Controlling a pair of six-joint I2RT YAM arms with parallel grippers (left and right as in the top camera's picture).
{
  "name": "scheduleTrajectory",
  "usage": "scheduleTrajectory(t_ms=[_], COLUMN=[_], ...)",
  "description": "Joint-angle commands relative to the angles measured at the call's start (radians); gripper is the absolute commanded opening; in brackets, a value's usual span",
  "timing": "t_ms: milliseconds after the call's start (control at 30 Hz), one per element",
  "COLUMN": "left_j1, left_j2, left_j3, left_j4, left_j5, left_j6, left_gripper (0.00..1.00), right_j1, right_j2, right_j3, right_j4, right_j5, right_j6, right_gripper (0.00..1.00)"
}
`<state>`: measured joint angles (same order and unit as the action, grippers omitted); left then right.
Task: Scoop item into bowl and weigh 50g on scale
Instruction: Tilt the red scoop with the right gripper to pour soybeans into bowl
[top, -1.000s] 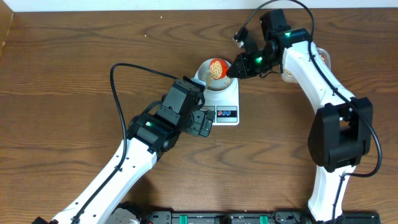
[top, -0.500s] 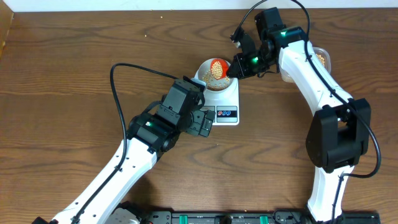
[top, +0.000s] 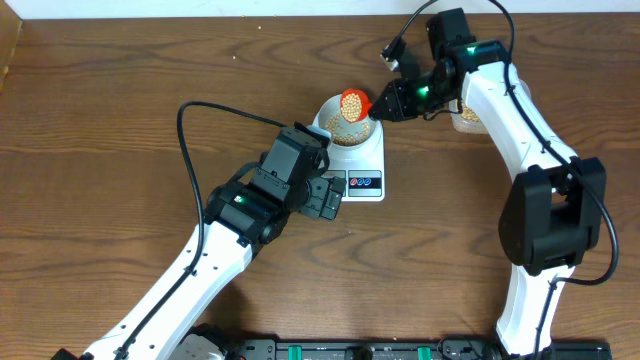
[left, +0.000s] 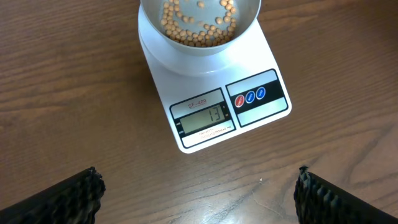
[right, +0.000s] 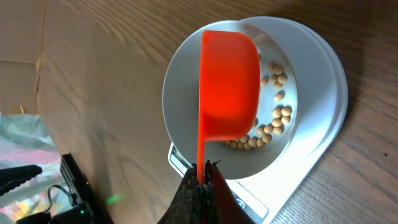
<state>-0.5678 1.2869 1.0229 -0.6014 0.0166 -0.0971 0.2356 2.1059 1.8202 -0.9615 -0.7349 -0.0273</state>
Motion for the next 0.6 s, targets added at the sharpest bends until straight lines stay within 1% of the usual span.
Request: scheduleTrajectory(t_ms=[0, 567], left_j1=[0.000, 0.000], left_j2=[0.000, 0.000], left_j3=[0.004, 0.004], left_j4=[0.000, 0.000], left_j5=[-0.002, -0.002], left_j6=[0.010, 0.010], left_gripper=[1.00, 1.00], right_j1=[-0.001, 0.002], right_j2=[-0.040, -0.040], right_j3=[0.025, 0.025], right_j4=[-0.002, -0.024], right_j5=[-0.047, -0.024], right_j6=[-0.024, -0.084], right_gripper=[0.01, 0.01])
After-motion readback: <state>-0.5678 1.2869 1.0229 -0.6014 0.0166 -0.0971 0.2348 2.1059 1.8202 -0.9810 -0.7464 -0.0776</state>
